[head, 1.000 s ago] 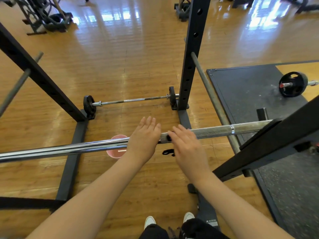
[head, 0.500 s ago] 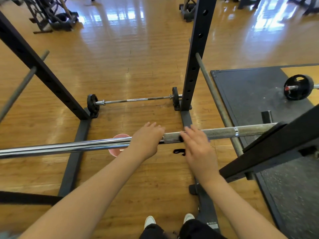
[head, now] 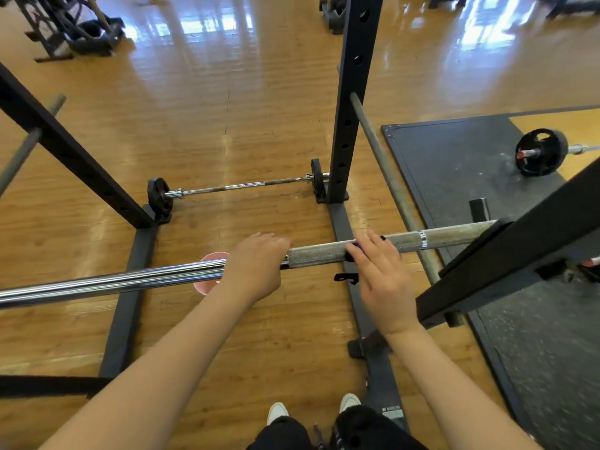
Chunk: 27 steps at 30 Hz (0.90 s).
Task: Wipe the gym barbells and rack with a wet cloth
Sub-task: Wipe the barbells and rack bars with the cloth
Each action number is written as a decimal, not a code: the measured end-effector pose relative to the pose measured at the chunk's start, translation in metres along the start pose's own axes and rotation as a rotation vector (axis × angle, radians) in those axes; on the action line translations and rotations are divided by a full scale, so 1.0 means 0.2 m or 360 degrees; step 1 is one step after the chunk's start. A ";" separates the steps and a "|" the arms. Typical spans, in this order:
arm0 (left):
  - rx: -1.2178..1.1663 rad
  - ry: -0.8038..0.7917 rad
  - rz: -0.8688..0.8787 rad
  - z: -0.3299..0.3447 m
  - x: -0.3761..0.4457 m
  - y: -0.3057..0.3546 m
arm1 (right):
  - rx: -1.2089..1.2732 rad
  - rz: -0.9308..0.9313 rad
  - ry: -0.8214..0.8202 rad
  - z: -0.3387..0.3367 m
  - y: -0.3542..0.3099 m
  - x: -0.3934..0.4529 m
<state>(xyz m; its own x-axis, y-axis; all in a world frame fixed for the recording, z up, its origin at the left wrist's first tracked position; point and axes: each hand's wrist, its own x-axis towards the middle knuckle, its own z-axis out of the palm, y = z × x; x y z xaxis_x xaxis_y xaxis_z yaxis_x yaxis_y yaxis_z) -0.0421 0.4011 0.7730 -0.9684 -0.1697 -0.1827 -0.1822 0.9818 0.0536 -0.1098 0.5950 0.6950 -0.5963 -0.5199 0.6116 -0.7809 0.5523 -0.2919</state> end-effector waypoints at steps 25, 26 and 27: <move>-0.0555 -0.0155 0.0983 -0.08 0.55 0.70 | -0.0059 0.1032 0.0190 -0.20 0.31 0.24; -0.0561 -0.0172 0.1047 -0.08 0.59 0.71 | -0.0025 0.1088 0.0253 -0.20 0.32 0.26; -0.0577 -0.0188 0.1124 -0.09 0.63 0.72 | 0.0013 0.1137 0.0303 -0.20 0.33 0.27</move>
<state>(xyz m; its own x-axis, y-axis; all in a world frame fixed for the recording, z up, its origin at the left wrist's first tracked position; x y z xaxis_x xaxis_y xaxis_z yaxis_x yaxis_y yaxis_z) -0.1943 0.5193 0.7759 -0.8548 0.5113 -0.0882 0.4031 0.7615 0.5075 -0.1858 0.6287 0.7378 -0.9178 0.0868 0.3875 -0.2165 0.7086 -0.6716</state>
